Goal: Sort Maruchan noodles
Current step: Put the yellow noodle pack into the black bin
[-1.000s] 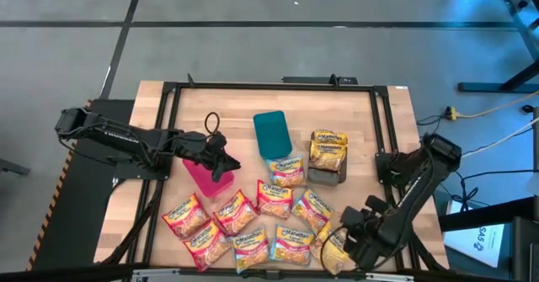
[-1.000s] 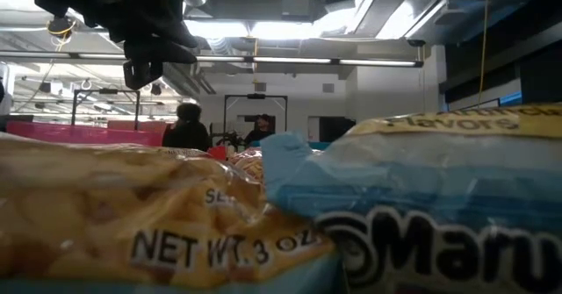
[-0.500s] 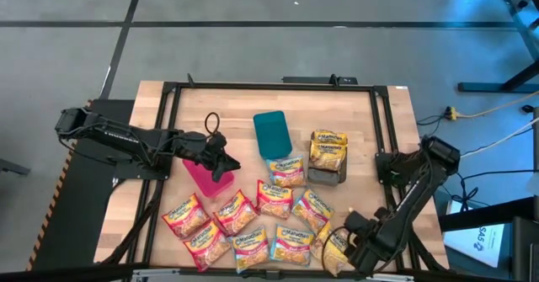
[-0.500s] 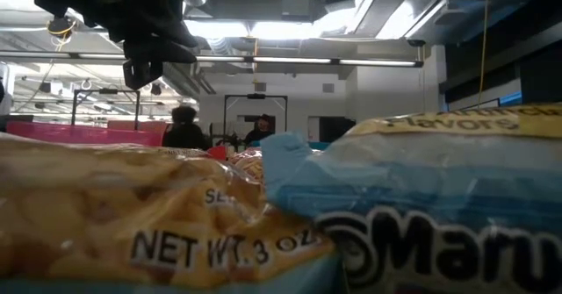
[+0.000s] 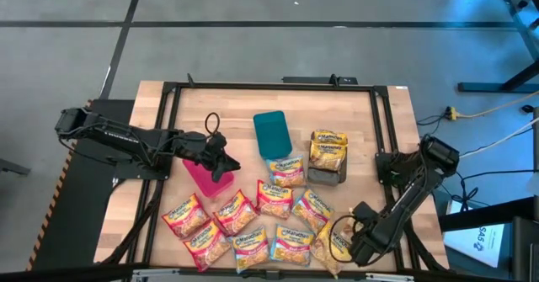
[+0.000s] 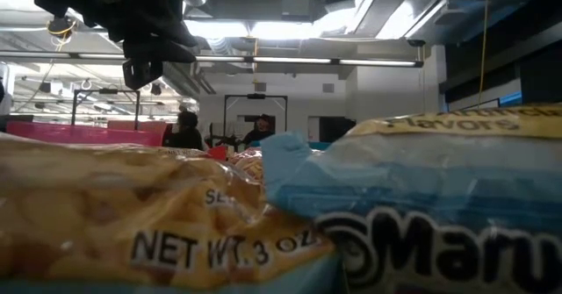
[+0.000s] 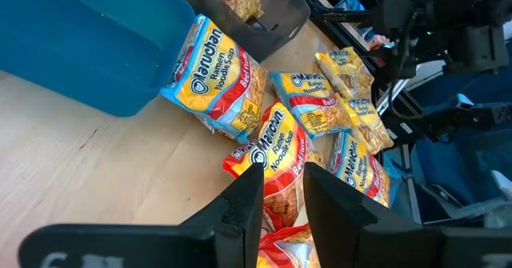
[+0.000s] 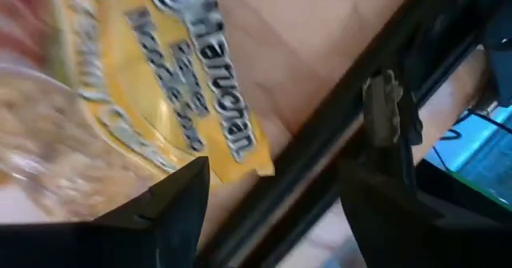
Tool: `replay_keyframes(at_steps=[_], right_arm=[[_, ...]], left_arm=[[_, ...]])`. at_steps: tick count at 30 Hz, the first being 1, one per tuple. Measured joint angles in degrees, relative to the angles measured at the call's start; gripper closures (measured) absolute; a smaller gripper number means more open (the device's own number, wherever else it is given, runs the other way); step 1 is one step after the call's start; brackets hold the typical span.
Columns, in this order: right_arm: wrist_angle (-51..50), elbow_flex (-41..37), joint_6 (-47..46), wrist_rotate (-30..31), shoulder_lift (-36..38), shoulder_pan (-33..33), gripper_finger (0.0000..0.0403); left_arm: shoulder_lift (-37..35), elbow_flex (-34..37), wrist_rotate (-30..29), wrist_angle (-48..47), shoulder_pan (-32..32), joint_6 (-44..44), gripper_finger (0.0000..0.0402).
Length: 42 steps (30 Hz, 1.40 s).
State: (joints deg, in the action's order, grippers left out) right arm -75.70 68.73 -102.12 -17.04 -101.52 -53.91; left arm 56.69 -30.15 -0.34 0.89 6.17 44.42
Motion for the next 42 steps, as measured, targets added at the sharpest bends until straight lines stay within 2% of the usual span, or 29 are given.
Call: replay_keyframes(at_steps=[3, 6, 11, 15, 21, 29, 35, 42], right_arm=[[-0.8, -2.2, 1.9, -2.1, 2.3, 0.0, 0.0136], [0.0, -3.3, 1.9, -1.7, 5.3, 0.0, 0.0151], [5.4, -3.3, 0.6, 9.9, 11.0, 0.0, 0.0183], [9.5, -5.7, -1.0, 14.3, 14.9, 0.0, 0.0192], [23.1, -16.1, -0.4, 12.6, 18.4, -0.1, 0.0193], [23.4, -17.5, 1.4, 11.4, 18.6, -0.1, 0.0194], [32.8, -22.1, 2.1, 12.8, 18.6, -0.1, 0.0194], [28.8, -24.0, -0.7, 12.5, 18.6, 0.0, 0.0194]], left_arm=[[0.0, 0.0, 0.0, 0.0, 0.0, 0.0, 0.0317], [0.0, 0.0, 0.0, 0.0, 0.0, 0.0, 0.0317], [0.0, 0.0, -0.2, -0.2, 0.0, 0.0, 0.0317], [0.0, 0.0, -0.2, -0.2, 0.0, 0.0, 0.0317], [0.0, 0.0, -0.2, -0.2, 0.0, 0.0, 0.0317], [0.0, 0.0, -0.2, -0.1, 0.0, 0.0, 0.0317], [0.0, 0.0, -0.2, -0.1, 0.0, 0.0, 0.0317], [0.0, 0.0, 1.2, -0.1, 0.0, 0.1, 0.0317]])
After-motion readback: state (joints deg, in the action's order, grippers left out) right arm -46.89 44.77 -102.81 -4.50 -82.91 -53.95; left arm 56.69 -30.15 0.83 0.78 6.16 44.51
